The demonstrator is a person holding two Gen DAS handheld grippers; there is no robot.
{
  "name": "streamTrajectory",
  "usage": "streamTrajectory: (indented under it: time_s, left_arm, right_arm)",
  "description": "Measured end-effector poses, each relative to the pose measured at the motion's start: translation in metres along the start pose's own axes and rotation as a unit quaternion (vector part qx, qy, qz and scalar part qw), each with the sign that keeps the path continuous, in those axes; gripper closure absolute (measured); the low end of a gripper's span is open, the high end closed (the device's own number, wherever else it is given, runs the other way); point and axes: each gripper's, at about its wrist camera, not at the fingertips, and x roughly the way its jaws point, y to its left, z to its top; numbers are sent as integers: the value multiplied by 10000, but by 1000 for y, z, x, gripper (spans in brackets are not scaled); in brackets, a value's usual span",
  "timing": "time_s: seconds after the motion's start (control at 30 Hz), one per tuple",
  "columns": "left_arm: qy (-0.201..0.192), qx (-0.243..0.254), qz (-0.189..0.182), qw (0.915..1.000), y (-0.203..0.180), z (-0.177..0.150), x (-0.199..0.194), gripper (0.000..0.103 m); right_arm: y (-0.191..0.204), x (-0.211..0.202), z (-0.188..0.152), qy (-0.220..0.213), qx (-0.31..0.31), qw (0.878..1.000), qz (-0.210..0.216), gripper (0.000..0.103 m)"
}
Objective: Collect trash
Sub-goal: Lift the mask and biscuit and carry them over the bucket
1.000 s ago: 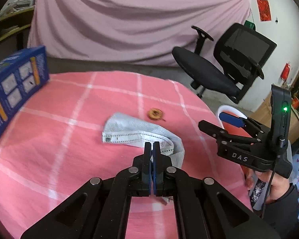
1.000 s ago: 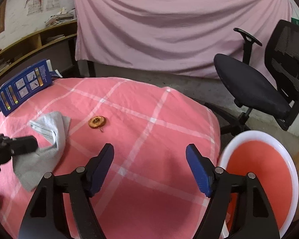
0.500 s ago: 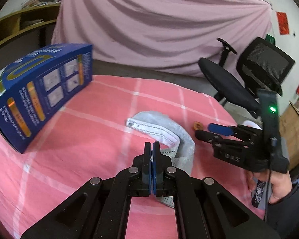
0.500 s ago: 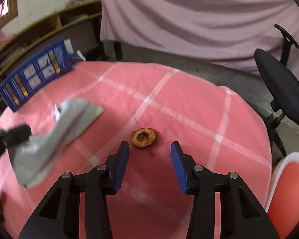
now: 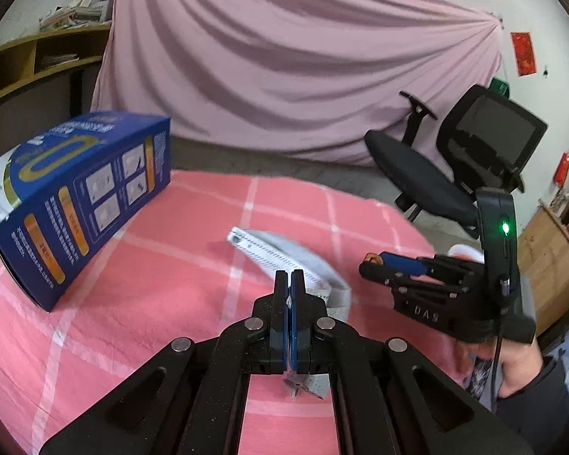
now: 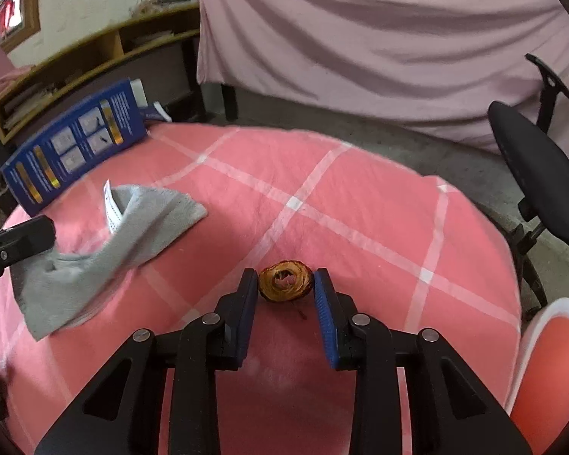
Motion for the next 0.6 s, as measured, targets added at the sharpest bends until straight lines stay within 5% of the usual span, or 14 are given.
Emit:
streamTrajectory:
  time_s: [0.27,0.6]
  left_arm:
    - [-483,315,-196,9981,-34,7,-14,103]
    - [-1177,909,-493,9876,-103,29,-26,103]
  right_arm:
    - [0,-71,-18,-1416,140,9893,-327,75]
    - [-24,-155,-38,-3103,526,9434,-1045,75]
